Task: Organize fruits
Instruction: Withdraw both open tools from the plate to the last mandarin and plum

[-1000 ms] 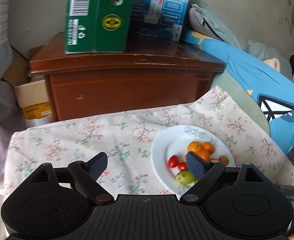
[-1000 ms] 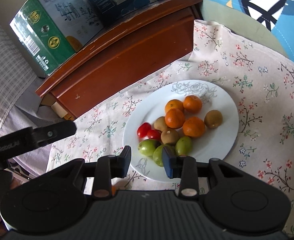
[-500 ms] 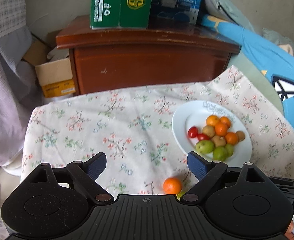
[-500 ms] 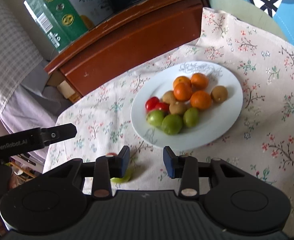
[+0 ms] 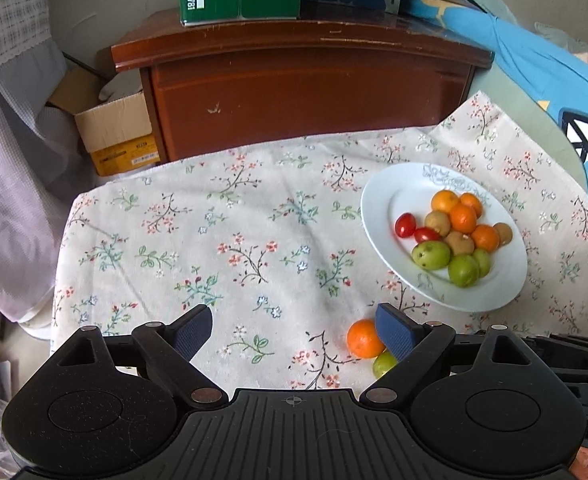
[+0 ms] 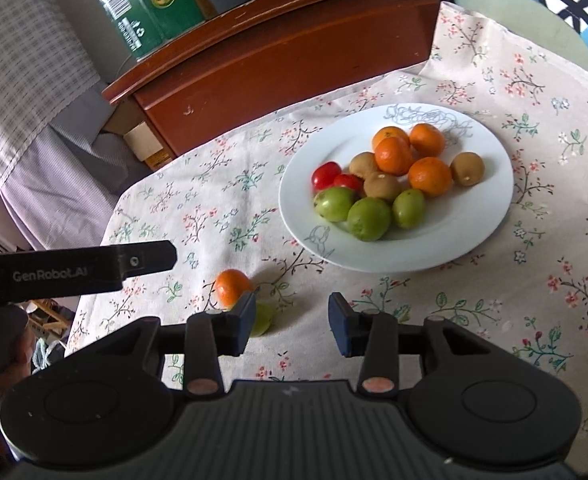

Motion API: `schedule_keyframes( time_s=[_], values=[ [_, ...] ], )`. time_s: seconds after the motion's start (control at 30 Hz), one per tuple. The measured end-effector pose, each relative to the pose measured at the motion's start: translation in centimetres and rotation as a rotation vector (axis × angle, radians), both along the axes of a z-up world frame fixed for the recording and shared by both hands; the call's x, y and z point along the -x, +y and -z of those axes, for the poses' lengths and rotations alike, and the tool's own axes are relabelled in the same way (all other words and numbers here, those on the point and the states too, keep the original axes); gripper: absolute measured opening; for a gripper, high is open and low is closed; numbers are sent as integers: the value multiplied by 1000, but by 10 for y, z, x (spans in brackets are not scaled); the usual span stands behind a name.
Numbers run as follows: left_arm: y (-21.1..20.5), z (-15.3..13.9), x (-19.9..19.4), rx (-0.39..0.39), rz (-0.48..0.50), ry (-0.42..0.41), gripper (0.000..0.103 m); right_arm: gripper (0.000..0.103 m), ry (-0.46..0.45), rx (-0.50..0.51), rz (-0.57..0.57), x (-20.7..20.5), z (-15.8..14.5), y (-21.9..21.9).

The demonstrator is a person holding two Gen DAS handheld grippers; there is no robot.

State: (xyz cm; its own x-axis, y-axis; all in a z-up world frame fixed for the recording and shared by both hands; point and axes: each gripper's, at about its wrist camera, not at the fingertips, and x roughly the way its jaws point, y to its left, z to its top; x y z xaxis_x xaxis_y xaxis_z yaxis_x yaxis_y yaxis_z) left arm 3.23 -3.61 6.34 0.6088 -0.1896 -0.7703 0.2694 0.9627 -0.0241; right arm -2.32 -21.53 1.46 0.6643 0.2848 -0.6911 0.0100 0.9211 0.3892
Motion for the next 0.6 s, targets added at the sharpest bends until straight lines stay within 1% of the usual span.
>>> schedule_keyframes(
  time_s=[0.13, 0.23, 0.43, 0.6],
  values=[
    [3, 2, -2, -7, -17, 8, 91, 42, 6, 6, -24, -1, 5, 6],
    [10, 2, -5, 3, -44, 12, 91, 44, 12, 11, -41, -2, 8, 10],
    [21, 7, -10, 21, -91, 48, 91, 49, 0, 29, -76, -1, 11, 18],
    [26, 10, -12, 18, -111, 54, 91, 51, -3, 42, -95, -2, 15, 25]
  ],
)
